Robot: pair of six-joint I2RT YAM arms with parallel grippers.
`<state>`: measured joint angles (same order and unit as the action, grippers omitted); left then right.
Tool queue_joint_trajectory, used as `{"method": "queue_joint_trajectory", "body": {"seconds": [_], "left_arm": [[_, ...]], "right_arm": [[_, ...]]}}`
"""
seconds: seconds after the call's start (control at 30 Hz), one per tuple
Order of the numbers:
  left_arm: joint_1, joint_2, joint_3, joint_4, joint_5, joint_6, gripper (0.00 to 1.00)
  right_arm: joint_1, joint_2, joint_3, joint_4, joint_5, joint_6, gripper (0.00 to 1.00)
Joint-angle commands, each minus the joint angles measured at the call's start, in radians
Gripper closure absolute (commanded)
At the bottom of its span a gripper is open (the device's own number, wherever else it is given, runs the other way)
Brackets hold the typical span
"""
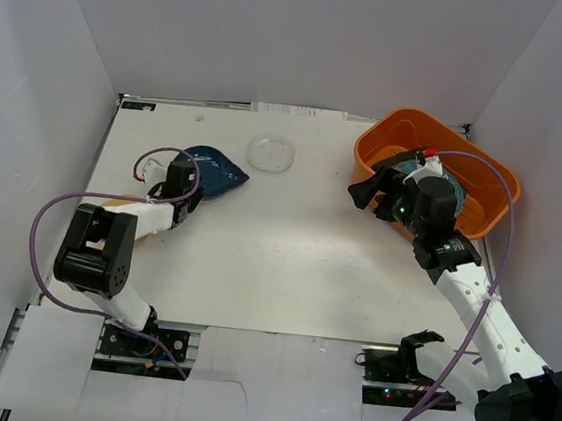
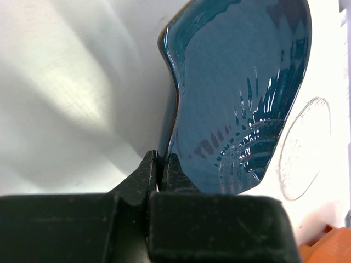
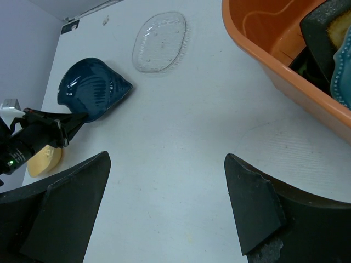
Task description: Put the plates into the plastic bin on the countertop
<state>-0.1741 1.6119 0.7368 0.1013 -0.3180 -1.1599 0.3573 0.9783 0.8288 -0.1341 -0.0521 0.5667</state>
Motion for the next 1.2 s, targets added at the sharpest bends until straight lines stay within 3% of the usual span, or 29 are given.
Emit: {"method": "queue_joint_trajectory", "body": {"seconds": [0.0,0.2,0.37,0.57,0.77,0.93,1.03,1.1,1.13,1.17], "left_arm": [[-0.001,-0.124,-0.066,-0.161,-0.081,0.100,1.00],[-0.001,-0.418,-0.088,-0.187,-0.001,0.245,1.00],[-0.001,-0.627,-0.079,-0.225,0.242,0.342,1.00],[-0.004,-0.701,-0.094,-0.273,0.700,0.401,1.00],[-0.005,-0.767,-0.149,-0.293,0.910,0.408,1.00],[-0.007,-0.799,-0.149,-0.290,1.005,0.425,1.00],[-0.007,-0.805,-0.148,-0.292,1.062,0.445,1.00],[-0.007,-0.805,-0.151,-0.292,1.077,0.465,1.00],[-0.007,-0.802,-0.152,-0.301,1.083,0.474,1.00],[-0.007,-0.799,-0.151,-0.310,1.082,0.483,1.00]], "right_arm": [[0.034,0.023,0.070,0.019,-0.020,-0.031,0.09],[0.182,0.158,0.200,-0.090,-0.123,-0.154,0.09],[0.290,0.252,0.246,-0.119,-0.170,-0.220,0.09],[0.376,0.347,0.308,-0.153,-0.137,-0.261,0.10],[0.405,0.404,0.336,-0.128,-0.149,-0.254,0.10],[0.416,0.457,0.302,-0.081,-0.126,-0.223,0.10],[0.419,0.473,0.288,-0.036,-0.130,-0.189,0.02],[0.422,0.479,0.291,-0.019,-0.134,-0.172,0.20],[0.424,0.484,0.293,-0.010,-0.134,-0.163,0.46],[0.422,0.482,0.288,0.017,-0.134,-0.154,0.58]]}}
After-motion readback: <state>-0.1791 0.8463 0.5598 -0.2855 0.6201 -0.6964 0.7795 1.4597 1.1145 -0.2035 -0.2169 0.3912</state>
